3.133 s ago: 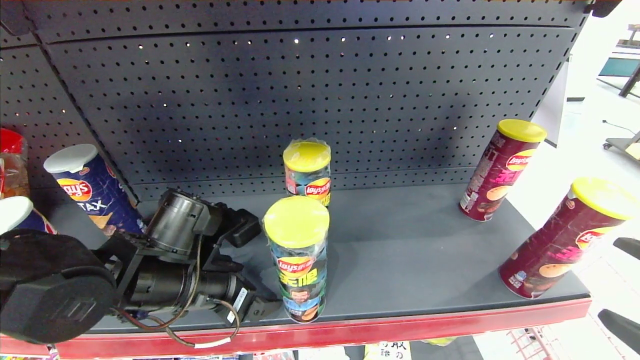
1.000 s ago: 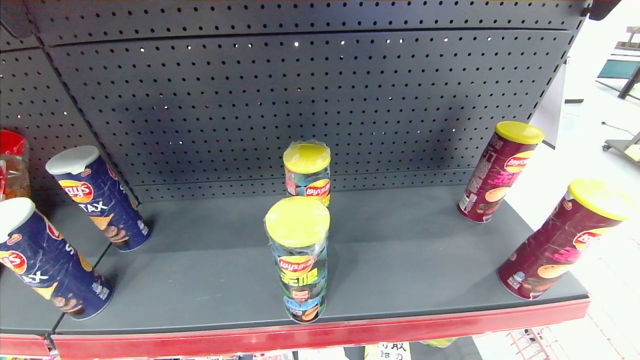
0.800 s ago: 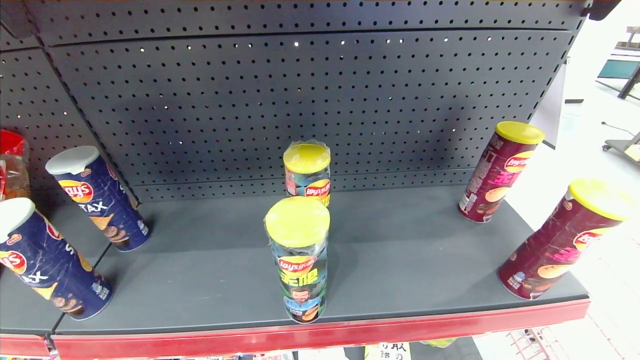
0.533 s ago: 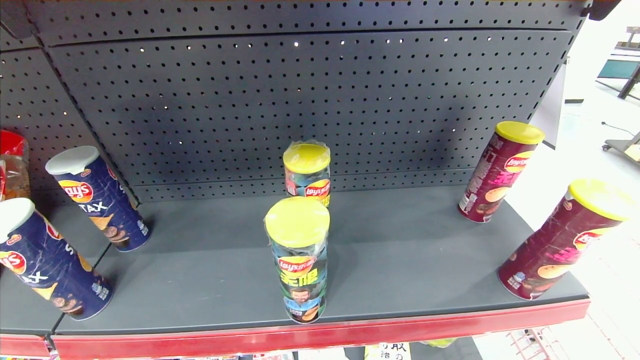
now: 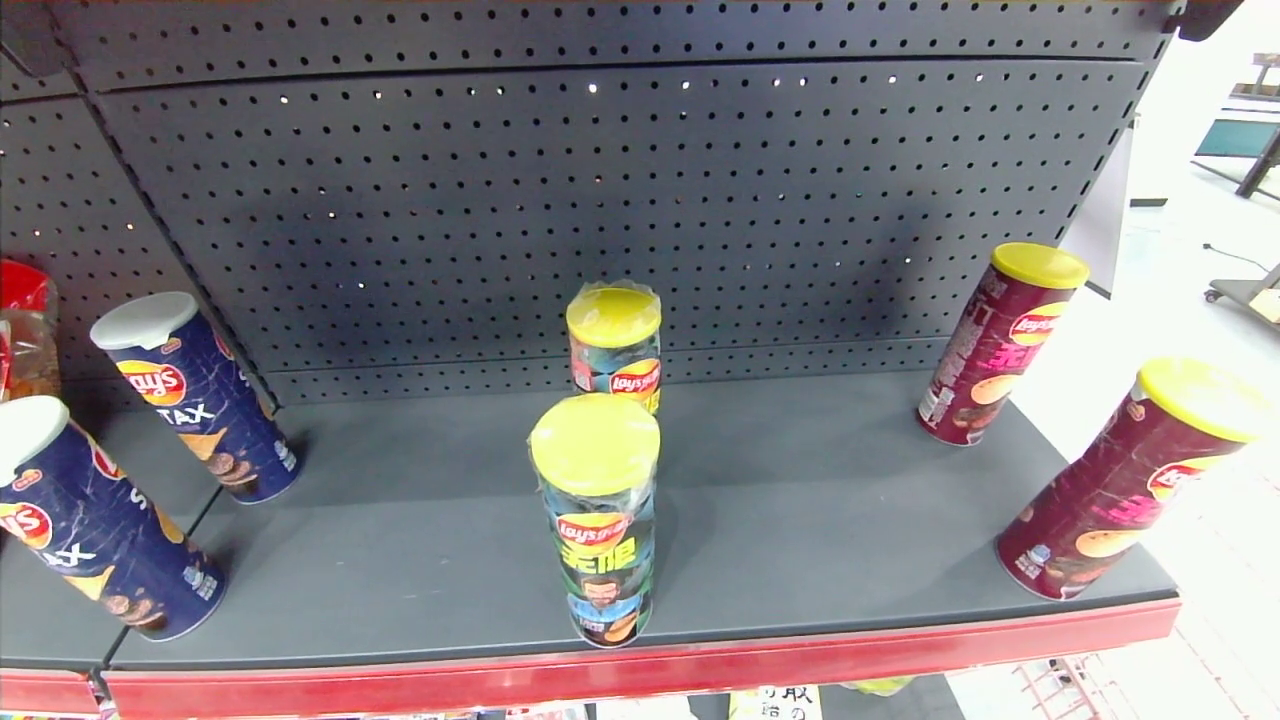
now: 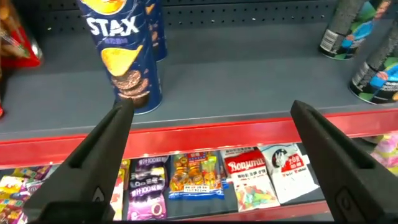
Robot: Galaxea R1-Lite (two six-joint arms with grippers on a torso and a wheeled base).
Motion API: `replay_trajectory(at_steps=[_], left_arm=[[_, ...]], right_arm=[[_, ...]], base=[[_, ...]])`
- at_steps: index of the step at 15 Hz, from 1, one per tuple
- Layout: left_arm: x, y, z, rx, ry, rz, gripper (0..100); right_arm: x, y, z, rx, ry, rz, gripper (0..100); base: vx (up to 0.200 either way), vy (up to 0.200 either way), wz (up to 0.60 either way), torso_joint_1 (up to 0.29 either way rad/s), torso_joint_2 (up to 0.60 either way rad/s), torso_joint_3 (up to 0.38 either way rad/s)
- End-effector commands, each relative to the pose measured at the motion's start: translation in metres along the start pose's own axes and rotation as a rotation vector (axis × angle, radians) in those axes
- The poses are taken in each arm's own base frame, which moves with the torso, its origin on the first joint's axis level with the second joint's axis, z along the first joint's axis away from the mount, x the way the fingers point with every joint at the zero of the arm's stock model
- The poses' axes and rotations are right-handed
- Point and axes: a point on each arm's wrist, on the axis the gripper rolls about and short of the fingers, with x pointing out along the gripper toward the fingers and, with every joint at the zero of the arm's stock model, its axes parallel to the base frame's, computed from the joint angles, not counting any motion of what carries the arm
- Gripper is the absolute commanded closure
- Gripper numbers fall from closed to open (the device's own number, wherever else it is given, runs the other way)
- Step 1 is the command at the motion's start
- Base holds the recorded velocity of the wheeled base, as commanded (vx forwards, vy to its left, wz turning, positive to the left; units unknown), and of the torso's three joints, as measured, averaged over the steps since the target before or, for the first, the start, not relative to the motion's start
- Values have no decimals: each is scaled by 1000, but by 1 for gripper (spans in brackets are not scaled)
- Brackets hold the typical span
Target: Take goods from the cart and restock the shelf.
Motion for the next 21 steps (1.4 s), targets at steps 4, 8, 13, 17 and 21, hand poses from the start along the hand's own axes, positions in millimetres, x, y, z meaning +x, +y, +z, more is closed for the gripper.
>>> replay_trajectory(at_steps=[4, 8, 13, 17, 21], left_arm=[[0, 0, 0, 4, 3, 17, 0], [0, 0, 0, 5, 1, 8, 0], [0, 0, 0, 4, 3, 11, 0], [0, 0, 0, 4, 3, 8, 0], [0, 0, 0, 5, 1, 9, 0]], right_arm=[[-1, 0, -2, 0, -17, -35, 0], [-1, 0, -2, 0, -17, -32, 0], [-1, 0, -2, 2, -17, -32, 0], [-1, 0, -2, 4, -17, -33, 0], [-1, 0, -2, 2, -17, -35, 0]], base=[[0, 0, 0, 0, 0, 0], [0, 0, 0, 0, 0, 0], [-120, 0, 0, 8, 0, 1], [0, 0, 0, 0, 0, 0], [0, 0, 300, 2, 0, 1]])
